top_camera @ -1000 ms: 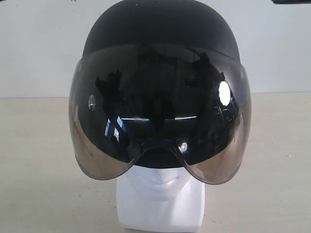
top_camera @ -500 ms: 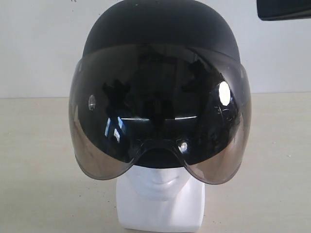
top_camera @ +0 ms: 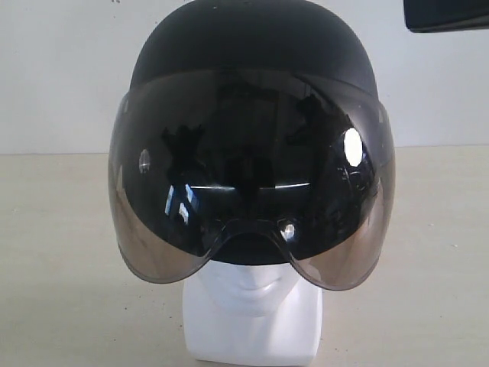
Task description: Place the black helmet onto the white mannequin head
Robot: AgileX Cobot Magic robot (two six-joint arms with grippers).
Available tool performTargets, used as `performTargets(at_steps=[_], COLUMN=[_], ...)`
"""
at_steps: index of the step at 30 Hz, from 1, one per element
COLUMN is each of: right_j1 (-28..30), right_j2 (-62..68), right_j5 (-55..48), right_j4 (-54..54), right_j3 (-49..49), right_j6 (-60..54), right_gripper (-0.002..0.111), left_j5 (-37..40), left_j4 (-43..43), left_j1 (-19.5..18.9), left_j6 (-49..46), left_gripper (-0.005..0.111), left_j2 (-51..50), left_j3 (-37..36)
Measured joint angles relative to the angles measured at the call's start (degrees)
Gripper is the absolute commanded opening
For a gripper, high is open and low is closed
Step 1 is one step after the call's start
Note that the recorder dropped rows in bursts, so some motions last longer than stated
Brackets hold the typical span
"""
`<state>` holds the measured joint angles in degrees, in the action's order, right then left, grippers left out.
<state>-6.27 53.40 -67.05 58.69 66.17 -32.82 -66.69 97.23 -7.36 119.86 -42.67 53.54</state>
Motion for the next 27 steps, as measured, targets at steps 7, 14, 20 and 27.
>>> performTargets(at_steps=[7,14,20,27], right_j1=[0.0,0.0,0.0,0.0], right_j2=[0.0,0.0,0.0,0.0], right_j5=[0.0,0.0,0.0,0.0], right_j4=[0.0,0.0,0.0,0.0], right_j3=[0.0,0.0,0.0,0.0], right_j6=[-0.1,-0.1,-0.1,-0.1], right_gripper=[0.000,0.000,0.000,0.000], left_j5=[4.1,7.9,22.7,32.9], left_j4=[-2.2,-12.6,-21.6,-11.0], left_j1=[0.0,0.0,0.0,0.0], left_j6=[-1.5,-22.0,-37.9,-34.2], left_gripper=[0.004,0.004,0.004,0.004], left_j2=[0.0,0.0,0.0,1.0], left_j3=[0.0,-2.3,-6.6,-8.0])
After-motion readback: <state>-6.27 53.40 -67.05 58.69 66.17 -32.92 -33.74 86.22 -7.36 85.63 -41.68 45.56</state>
